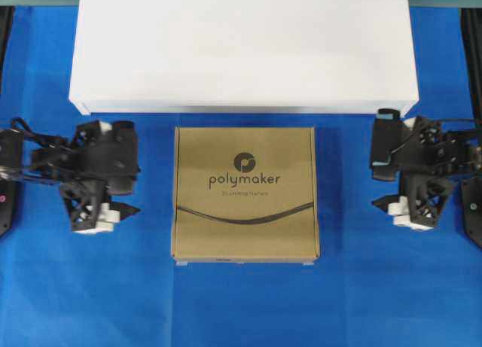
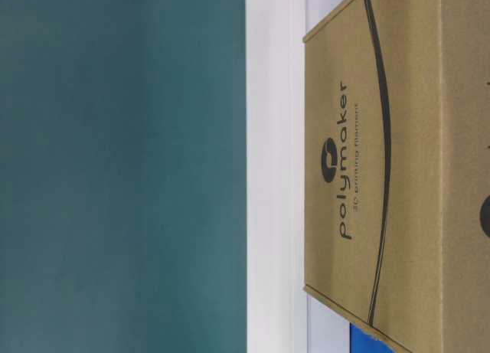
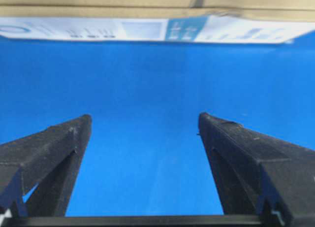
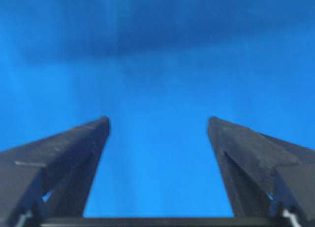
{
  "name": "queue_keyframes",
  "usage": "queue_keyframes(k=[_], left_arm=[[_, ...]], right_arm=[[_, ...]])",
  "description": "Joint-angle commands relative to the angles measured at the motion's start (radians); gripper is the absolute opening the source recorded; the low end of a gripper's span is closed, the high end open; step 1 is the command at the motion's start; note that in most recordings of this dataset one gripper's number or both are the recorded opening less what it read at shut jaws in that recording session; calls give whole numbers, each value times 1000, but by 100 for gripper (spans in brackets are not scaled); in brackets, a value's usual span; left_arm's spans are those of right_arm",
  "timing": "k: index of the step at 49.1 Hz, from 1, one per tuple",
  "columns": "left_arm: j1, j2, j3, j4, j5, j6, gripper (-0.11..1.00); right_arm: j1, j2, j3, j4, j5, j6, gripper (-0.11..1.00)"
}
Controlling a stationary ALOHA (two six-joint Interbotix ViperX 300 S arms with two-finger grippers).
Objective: Place the cardboard box on the stand after clamping it between your arms.
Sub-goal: 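Move both grippers in to press against the box's left and right sides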
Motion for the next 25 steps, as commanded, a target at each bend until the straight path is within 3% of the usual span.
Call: queue_keyframes(k=[1,13,25], left_arm=[[8,46,-23,0,-40,0,85],[17,153,-75,2,-98,3,85],[17,227,-123,2,-107,3,85]], right_arm=[[-2,41,-3,-2,-55,2,98],[6,218,-37,-2,-224,-6,98],[15,359,-114,-2,-298,-35,98]])
